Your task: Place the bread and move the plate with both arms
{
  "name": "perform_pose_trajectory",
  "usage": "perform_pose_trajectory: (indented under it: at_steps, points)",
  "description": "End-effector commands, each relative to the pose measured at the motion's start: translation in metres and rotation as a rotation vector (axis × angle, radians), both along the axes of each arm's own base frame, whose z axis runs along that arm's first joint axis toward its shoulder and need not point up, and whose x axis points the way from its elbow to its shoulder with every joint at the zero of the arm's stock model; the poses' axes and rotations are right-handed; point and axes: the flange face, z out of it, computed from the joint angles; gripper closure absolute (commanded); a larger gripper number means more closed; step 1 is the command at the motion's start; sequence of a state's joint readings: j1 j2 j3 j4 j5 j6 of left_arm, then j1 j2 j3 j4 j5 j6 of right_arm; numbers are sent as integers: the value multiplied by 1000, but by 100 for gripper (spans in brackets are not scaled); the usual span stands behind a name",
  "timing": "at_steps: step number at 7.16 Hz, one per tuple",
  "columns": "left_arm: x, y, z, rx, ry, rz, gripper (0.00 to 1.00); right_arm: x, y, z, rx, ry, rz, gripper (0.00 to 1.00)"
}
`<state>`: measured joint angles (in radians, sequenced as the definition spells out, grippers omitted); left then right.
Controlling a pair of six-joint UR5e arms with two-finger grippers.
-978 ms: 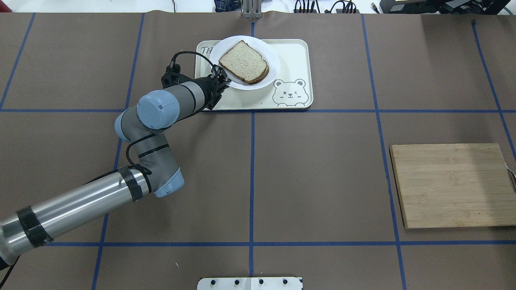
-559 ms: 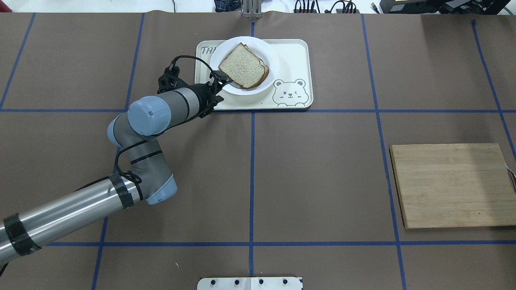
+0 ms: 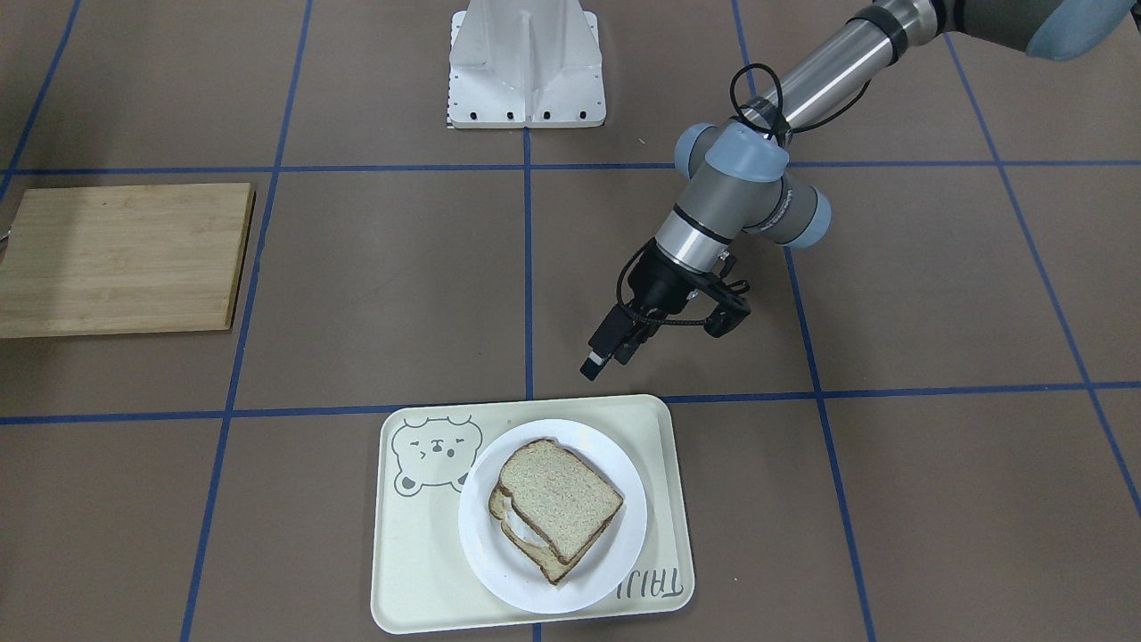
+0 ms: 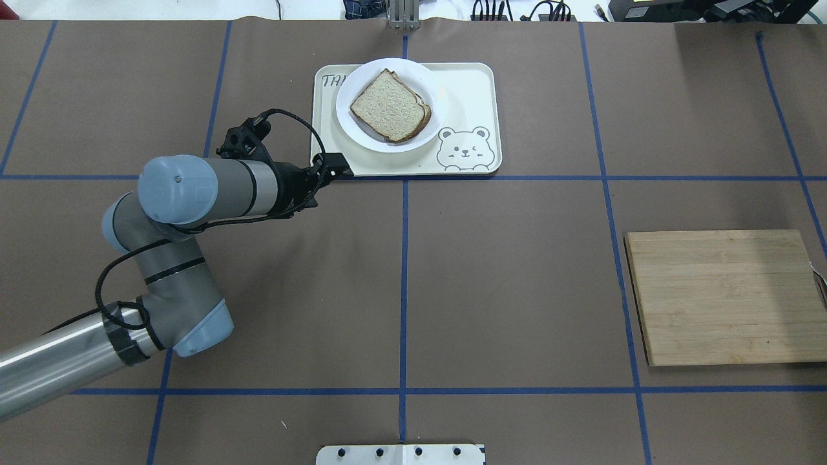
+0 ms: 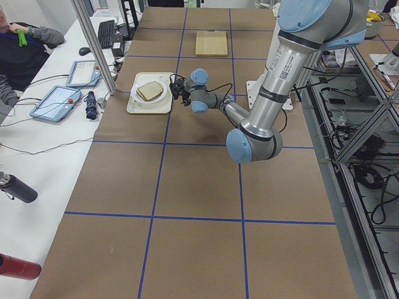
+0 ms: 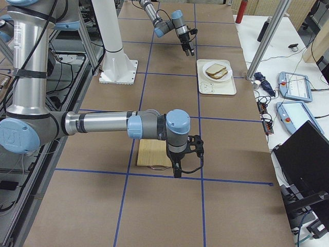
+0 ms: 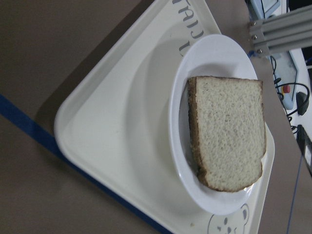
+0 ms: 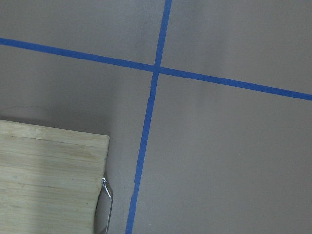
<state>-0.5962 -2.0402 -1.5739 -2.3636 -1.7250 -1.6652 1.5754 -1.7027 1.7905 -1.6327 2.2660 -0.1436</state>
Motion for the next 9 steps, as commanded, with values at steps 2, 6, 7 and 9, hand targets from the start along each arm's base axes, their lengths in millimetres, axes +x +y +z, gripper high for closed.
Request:
perform_pose_trajectory:
  at_steps: [2,6,7,9]
  points:
    - [-90,28,56,338,-545,346,2,0,3,3,-4,0,-3,0]
    - [-328,-40,157,480,-694,652,2,0,2,4,-6,-3,-4,0]
    - [-376,-48,173,467,-749,717,2,0,2,5,-7,-3,-4,0]
    - [-473,-55,207,429,-796,737,2,0,2,6,-9,-3,-4,0]
